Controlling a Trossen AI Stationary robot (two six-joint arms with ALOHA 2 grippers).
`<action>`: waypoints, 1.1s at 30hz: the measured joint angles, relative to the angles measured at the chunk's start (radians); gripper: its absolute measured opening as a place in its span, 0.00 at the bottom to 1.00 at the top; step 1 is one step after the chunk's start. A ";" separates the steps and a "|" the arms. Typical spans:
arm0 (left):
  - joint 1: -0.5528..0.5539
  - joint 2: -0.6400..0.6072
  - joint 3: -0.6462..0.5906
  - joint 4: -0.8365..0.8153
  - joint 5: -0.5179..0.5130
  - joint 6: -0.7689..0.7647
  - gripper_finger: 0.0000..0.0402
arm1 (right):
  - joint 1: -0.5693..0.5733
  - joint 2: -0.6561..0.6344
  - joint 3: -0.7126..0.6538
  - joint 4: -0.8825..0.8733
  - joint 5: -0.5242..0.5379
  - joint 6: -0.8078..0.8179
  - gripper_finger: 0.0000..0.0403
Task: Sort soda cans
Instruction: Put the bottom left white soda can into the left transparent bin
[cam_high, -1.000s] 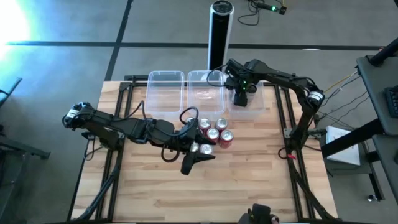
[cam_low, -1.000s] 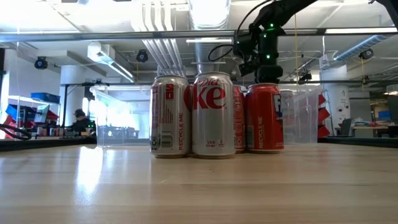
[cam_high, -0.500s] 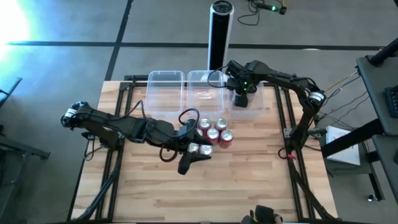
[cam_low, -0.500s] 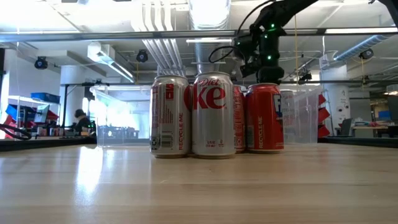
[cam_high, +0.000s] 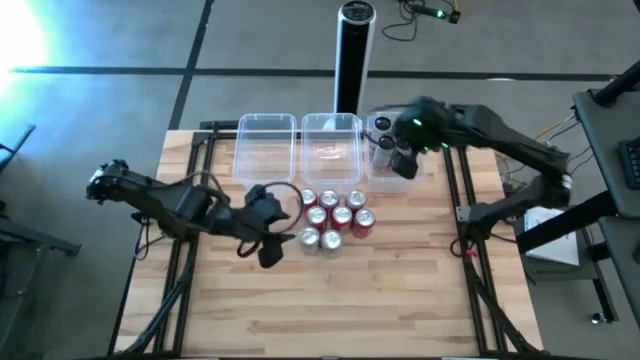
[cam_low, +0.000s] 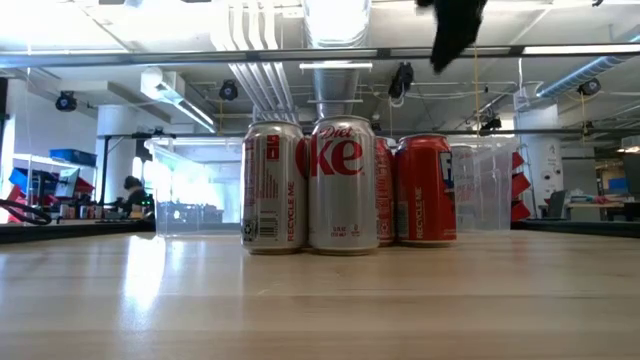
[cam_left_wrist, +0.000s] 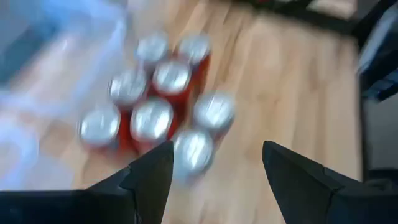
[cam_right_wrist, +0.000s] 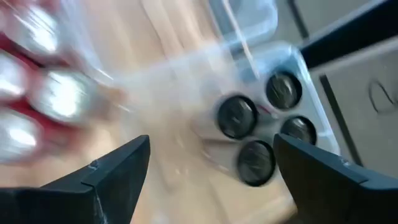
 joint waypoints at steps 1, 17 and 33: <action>-0.002 -0.003 -0.029 -0.015 0.001 -0.026 0.58 | 0.042 -0.024 0.000 0.013 0.005 0.042 0.81; -0.003 -0.023 -0.498 0.412 0.000 -0.074 0.58 | 0.610 0.090 -0.003 0.088 0.307 0.511 0.72; 0.011 0.175 -0.649 0.874 -0.076 0.068 0.82 | 0.668 0.207 -0.004 0.091 0.312 0.662 0.63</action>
